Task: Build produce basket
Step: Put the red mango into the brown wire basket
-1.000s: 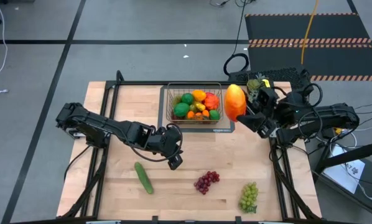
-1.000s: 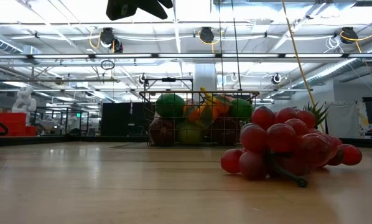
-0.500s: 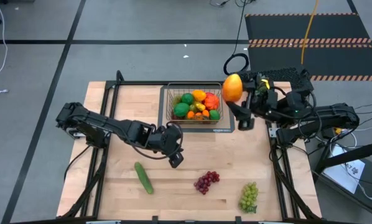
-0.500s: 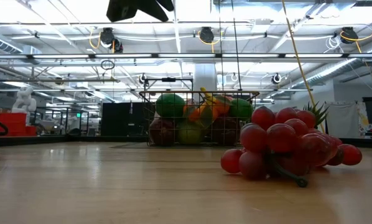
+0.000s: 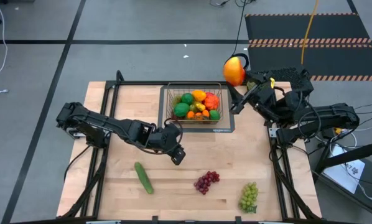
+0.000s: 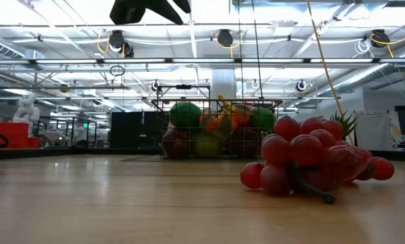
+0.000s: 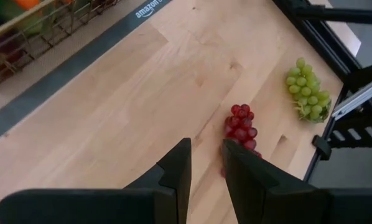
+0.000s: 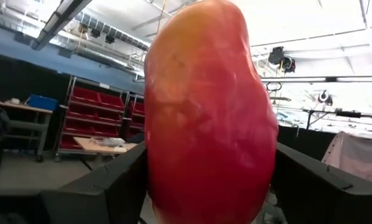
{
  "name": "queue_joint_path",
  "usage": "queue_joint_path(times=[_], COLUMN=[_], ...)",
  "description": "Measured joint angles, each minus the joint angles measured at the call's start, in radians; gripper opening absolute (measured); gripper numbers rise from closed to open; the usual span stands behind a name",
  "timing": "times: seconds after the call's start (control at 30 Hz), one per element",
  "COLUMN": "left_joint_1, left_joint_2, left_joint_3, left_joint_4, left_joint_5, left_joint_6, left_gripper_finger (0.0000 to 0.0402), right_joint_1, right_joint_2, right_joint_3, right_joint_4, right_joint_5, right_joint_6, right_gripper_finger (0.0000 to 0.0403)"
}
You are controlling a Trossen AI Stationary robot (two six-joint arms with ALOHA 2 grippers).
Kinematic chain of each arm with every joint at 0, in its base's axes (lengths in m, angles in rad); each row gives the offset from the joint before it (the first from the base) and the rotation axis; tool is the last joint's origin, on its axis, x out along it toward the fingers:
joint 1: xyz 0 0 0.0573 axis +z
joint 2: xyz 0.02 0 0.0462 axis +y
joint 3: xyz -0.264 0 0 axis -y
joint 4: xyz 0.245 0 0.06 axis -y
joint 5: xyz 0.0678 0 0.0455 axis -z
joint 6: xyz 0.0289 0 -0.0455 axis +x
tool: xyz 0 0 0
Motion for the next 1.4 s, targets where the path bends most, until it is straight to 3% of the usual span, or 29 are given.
queue_joint_path(times=[0.2,0.3,0.47,0.63,0.87,1.03,1.27,1.4], left_joint_1=[-0.002,-0.007,-0.008,-0.007,-0.003,0.005,0.043,0.077], left_joint_2=[0.0,0.0,0.0,0.0,-0.005,-0.072,-0.164,-0.186], left_joint_3=[0.0,0.0,0.0,0.0,0.0,0.002,0.0,0.0], left_joint_4=[0.017,0.04,0.053,0.053,0.022,-0.06,-0.233,-0.316], left_joint_5=[0.01,0.01,0.011,0.005,0.001,-0.001,-0.147,-0.163], left_joint_6=[-0.084,-0.094,-0.121,-0.128,-0.1,-0.043,0.119,0.207], left_gripper_finger=[0.009,0.009,0.009,0.009,0.009,0.009,0.009,0.009], right_joint_1=[0.0,0.0,0.0,0.0,-0.012,-0.032,-0.116,-0.162], right_joint_2=[0.0,0.0,-0.006,-0.029,-0.019,0.021,0.088,0.153], right_joint_3=[0.0,0.0,0.0,0.0,0.001,0.0,0.001,0.05], right_joint_4=[0.0,-0.003,-0.063,-0.202,-0.37,-0.382,-0.356,-0.282], right_joint_5=[0.001,0.025,0.129,0.126,-0.038,-0.122,-0.217,-0.277], right_joint_6=[-0.016,0.067,0.372,0.755,1.177,1.263,1.485,1.519], right_gripper_finger=[0.0286,0.0286,0.0286,0.0286,0.0286,0.0286,0.0286,0.0286])
